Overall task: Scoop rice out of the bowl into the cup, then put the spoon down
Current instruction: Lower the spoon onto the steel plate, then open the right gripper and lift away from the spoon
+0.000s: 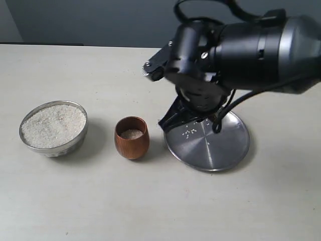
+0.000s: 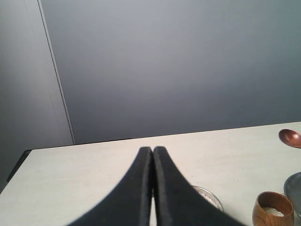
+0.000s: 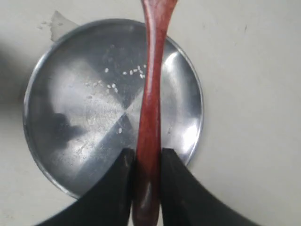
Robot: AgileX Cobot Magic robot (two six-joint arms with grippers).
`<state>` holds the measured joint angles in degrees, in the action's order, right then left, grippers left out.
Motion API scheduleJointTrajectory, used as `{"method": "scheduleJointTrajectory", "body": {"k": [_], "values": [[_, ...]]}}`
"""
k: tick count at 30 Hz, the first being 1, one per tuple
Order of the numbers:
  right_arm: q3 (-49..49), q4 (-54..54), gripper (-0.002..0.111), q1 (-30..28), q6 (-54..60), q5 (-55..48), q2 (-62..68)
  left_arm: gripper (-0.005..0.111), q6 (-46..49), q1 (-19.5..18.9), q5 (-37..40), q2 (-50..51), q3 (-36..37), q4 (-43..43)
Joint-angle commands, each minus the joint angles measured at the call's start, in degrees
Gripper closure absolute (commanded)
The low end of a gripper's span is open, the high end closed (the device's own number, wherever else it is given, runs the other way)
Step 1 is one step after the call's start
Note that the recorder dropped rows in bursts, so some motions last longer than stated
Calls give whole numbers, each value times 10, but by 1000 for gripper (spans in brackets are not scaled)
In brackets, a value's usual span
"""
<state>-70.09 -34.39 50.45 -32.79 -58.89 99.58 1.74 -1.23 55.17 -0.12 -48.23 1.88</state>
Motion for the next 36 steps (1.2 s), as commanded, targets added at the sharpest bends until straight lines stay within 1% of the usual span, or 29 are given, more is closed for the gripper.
{"method": "scheduleJointTrajectory", "body": {"k": [1,6,13,18,20,33,34,36], "values": [[20,93,109,-53,32,62,-8,106,-2,1,-3,1,-4,4],[93,142,109,-90,32,173,-8,106,-2,1,-3,1,-4,4],[198,142,109,-136,-9,312,-8,106,-2,1,-3,1,-4,4],[242,146,109,-158,-9,394,-7,106,-2,1,-3,1,-4,4],[248,146,109,-160,-9,409,-1,106,-2,1,-3,1,-4,4],[248,152,108,-160,-15,429,49,106,-2,1,-3,1,-4,4],[248,152,105,-160,-15,432,49,106,-2,1,-3,1,-4,4],[248,155,93,-160,-16,435,49,106,-2,1,-3,1,-4,4]]}}
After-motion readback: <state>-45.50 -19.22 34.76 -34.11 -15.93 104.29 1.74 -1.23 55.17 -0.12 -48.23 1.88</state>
